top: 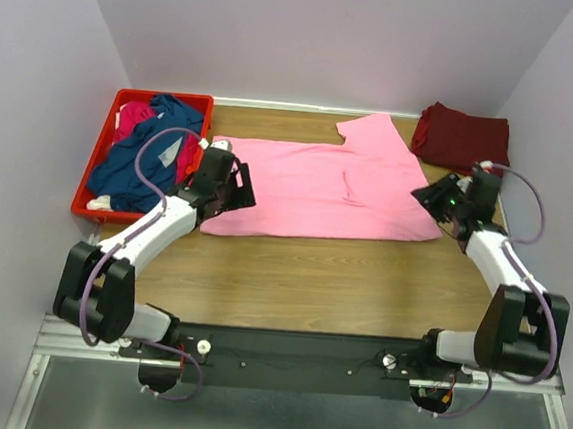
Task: Fold and stack the t-shirts
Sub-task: Fold the tshirt
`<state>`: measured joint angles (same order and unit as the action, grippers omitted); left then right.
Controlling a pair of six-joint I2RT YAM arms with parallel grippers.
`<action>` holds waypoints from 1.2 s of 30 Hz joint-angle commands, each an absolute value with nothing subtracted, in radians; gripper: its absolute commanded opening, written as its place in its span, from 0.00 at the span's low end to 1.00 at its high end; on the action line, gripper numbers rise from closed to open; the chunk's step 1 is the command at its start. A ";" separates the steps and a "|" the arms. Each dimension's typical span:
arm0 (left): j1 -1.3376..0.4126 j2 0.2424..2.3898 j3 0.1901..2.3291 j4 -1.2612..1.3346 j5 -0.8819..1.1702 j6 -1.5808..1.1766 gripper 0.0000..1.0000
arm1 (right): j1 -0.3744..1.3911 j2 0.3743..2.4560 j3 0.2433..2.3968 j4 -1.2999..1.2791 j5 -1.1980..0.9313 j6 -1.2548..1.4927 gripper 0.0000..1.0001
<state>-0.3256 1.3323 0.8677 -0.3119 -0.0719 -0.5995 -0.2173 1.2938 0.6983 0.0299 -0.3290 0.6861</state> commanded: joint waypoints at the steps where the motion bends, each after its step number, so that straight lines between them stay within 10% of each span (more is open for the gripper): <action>1: -0.380 1.452 0.958 -0.348 -0.144 -0.537 0.88 | -0.059 1.431 0.825 -0.142 -0.120 0.555 0.48; 19: -0.505 1.746 0.987 -0.452 -0.028 -0.453 0.89 | 0.086 1.690 0.873 -0.448 0.075 0.483 0.57; 36: -0.597 1.397 0.783 -0.580 0.077 -0.535 0.90 | 0.092 1.351 0.813 -0.664 0.023 0.531 0.58</action>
<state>-0.5968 1.4086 0.7406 -0.4614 0.0708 -0.4984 0.0853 1.3670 0.7425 -0.6079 0.0093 0.5472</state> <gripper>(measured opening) 0.895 0.579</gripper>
